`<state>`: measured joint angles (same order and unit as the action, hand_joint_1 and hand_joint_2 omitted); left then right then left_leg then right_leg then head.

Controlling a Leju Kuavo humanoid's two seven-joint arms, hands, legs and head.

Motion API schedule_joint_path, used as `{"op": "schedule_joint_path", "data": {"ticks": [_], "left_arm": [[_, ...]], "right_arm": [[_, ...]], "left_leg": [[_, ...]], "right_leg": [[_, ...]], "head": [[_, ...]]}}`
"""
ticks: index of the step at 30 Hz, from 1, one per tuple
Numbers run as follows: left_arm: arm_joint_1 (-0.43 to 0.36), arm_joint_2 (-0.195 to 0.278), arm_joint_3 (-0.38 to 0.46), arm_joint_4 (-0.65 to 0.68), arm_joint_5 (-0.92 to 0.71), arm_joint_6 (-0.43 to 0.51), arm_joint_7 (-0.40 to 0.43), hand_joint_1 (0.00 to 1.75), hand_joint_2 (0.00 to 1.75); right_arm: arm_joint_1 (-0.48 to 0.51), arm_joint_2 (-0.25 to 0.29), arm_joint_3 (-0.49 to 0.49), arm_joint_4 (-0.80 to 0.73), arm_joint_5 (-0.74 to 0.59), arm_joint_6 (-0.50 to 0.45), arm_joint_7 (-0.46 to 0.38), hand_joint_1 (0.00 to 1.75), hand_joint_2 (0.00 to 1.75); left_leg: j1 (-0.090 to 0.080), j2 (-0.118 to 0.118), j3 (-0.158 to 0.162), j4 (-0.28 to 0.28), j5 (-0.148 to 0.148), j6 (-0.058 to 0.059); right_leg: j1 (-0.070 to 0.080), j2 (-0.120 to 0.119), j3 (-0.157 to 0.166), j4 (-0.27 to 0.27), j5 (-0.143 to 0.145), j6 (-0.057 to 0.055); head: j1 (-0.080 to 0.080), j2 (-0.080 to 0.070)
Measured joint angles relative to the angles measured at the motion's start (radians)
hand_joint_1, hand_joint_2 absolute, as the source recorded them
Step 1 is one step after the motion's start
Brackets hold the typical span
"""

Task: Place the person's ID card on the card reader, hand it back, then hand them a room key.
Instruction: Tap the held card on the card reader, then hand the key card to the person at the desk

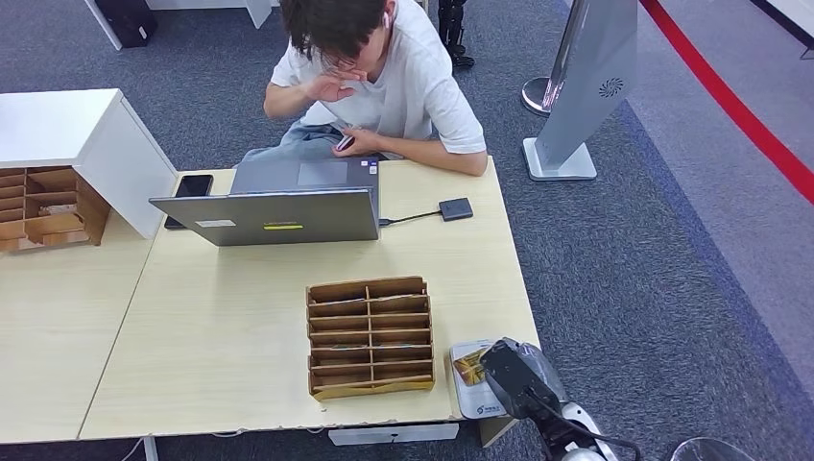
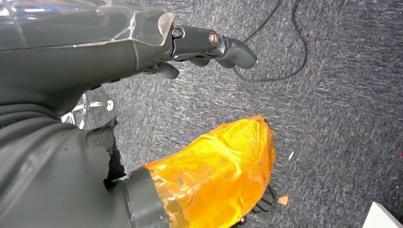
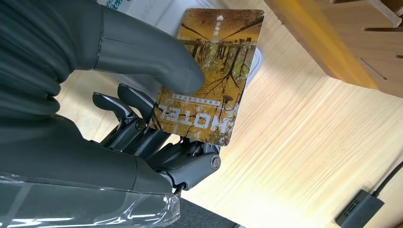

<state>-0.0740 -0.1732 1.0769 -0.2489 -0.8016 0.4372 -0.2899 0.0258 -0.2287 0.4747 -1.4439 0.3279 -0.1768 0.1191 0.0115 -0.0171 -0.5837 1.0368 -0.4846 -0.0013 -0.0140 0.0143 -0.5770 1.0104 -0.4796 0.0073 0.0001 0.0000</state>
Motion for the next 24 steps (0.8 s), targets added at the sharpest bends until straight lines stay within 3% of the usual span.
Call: {"op": "schedule_joint_path", "data": {"ticks": [24], "left_arm": [[-0.001, 0.0, 0.0, 0.0, -0.004, 0.0, 0.008, 0.0, 0.0]], "right_arm": [[-0.016, 0.008, 0.019, 0.033, 0.099, -0.028, 0.055, 1.75, 1.75]], "left_leg": [[0.0, 0.0, 0.0, 0.0, 0.0, 0.0]], "right_leg": [[0.0, 0.0, 0.0, 0.0, 0.0, 0.0]], "head": [[0.0, 0.0]]}}
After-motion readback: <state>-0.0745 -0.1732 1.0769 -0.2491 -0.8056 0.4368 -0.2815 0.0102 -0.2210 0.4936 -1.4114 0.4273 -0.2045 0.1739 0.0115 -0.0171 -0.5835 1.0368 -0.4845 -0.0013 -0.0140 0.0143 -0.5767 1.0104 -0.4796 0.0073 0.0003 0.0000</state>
